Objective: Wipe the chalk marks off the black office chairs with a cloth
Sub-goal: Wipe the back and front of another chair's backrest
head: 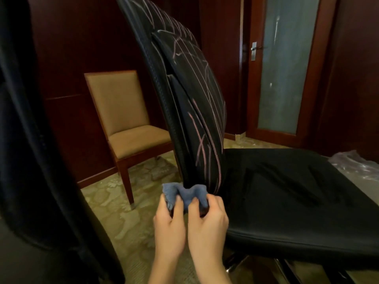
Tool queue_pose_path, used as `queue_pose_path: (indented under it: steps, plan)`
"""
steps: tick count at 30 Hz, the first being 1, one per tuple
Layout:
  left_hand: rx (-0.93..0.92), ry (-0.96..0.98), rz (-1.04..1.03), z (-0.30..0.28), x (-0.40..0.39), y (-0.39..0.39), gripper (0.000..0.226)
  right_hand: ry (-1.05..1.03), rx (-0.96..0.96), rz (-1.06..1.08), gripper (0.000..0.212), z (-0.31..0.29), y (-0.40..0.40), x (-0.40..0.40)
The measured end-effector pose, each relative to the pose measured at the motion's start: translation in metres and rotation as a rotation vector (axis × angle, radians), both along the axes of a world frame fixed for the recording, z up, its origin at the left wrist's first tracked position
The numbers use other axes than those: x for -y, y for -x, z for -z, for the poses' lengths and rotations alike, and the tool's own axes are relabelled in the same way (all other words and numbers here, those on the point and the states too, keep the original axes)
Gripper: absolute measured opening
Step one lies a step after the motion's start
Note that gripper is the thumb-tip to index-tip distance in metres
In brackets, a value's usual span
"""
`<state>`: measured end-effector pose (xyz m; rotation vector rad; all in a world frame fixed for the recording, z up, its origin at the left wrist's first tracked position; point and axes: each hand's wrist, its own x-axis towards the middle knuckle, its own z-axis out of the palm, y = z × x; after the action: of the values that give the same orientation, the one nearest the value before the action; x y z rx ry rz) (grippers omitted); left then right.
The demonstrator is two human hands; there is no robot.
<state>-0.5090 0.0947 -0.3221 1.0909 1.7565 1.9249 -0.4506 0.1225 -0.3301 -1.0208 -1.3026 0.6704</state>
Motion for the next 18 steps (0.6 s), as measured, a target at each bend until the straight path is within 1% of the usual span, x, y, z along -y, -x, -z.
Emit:
queue_pose_path:
  steps: [1, 3, 5, 6, 8, 9, 11, 13, 15, 16, 18]
  plan:
    - [-0.014, 0.004, 0.006, -0.005, 0.002, 0.0, 0.015, -0.012, 0.01, -0.004, 0.018, -0.004, -0.001, 0.0]
    - [-0.11, -0.004, -0.016, -0.016, 0.001, 0.001, 0.013, -0.05, 0.044, 0.001, 0.012, -0.015, -0.005, -0.002]
    - [-0.204, -0.043, -0.06, -0.032, 0.002, 0.004, 0.014, -0.102, 0.07, -0.005, 0.015, -0.03, -0.008, -0.005]
    - [-0.238, -0.064, -0.072, -0.038, 0.0, 0.006, 0.014, -0.119, 0.06, -0.012, 0.017, -0.038, -0.009, -0.007]
    - [-0.268, -0.035, -0.05, -0.048, 0.0, 0.008, 0.012, -0.105, 0.005, -0.016, 0.012, -0.047, -0.006, -0.009]
    - [-0.236, -0.006, -0.018, -0.051, 0.0, 0.008, 0.012, -0.084, -0.02, -0.011, 0.009, -0.05, -0.006, -0.009]
    - [-0.112, 0.061, 0.015, -0.057, 0.005, 0.01, 0.014, -0.002, -0.047, -0.017, 0.009, -0.05, -0.004, -0.005]
    - [0.0, 0.166, -0.046, -0.07, 0.01, 0.011, 0.014, 0.118, -0.056, -0.017, 0.016, -0.053, -0.003, 0.005]
    - [0.186, 0.19, -0.045, -0.092, 0.011, 0.006, 0.016, 0.181, -0.04, 0.013, 0.027, -0.066, -0.001, 0.011]
    - [0.249, 0.189, -0.04, -0.104, 0.011, 0.005, 0.016, 0.188, -0.024, 0.021, 0.031, -0.077, 0.001, 0.013]
    - [0.274, 0.196, -0.068, -0.133, 0.01, 0.003, 0.017, 0.199, -0.018, 0.02, 0.033, -0.106, 0.003, 0.016]
